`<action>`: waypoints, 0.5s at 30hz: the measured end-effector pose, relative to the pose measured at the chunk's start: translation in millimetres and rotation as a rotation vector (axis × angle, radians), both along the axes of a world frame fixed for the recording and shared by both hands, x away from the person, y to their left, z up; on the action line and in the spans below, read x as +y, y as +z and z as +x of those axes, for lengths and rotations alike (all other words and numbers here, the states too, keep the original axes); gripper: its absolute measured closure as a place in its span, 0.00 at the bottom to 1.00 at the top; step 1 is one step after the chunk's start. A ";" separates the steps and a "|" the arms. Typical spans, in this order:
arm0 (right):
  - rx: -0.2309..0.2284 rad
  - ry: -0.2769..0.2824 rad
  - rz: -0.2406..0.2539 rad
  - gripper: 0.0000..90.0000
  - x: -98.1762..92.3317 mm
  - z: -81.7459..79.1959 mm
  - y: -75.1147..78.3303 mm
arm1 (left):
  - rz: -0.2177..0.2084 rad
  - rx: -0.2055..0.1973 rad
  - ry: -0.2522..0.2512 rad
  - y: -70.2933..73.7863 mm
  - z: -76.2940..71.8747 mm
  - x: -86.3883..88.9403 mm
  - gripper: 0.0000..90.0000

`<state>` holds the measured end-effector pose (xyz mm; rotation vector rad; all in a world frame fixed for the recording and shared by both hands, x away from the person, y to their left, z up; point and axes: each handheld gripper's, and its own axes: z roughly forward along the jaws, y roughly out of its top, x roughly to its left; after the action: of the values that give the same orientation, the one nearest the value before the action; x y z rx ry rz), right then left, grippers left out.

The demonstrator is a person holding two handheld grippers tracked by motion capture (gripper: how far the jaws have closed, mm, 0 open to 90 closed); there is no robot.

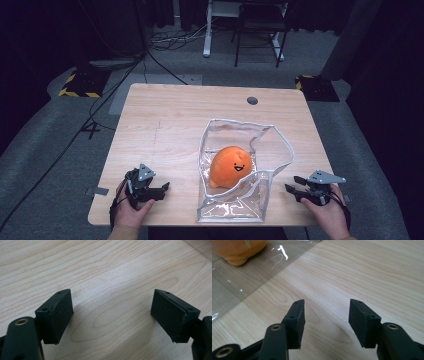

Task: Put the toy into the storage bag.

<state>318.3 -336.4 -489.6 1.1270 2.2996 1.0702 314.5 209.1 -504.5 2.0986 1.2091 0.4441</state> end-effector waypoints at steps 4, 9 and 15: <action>-0.002 -0.008 0.000 0.50 1.9 0.6 -3.4 | 0.001 0.000 -0.001 0.0 0.0 0.1 0.21; 0.007 -0.025 -0.024 0.41 2.1 2.3 -9.5 | 0.001 0.000 -0.001 0.0 0.0 0.1 0.21; 0.018 -0.028 -0.025 0.22 4.0 6.1 -14.3 | 0.002 0.000 -0.002 0.0 0.0 -0.1 0.20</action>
<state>324.4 -332.5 -503.8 1.1603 2.2974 1.0226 314.5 209.0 -504.4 2.1010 1.2072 0.4452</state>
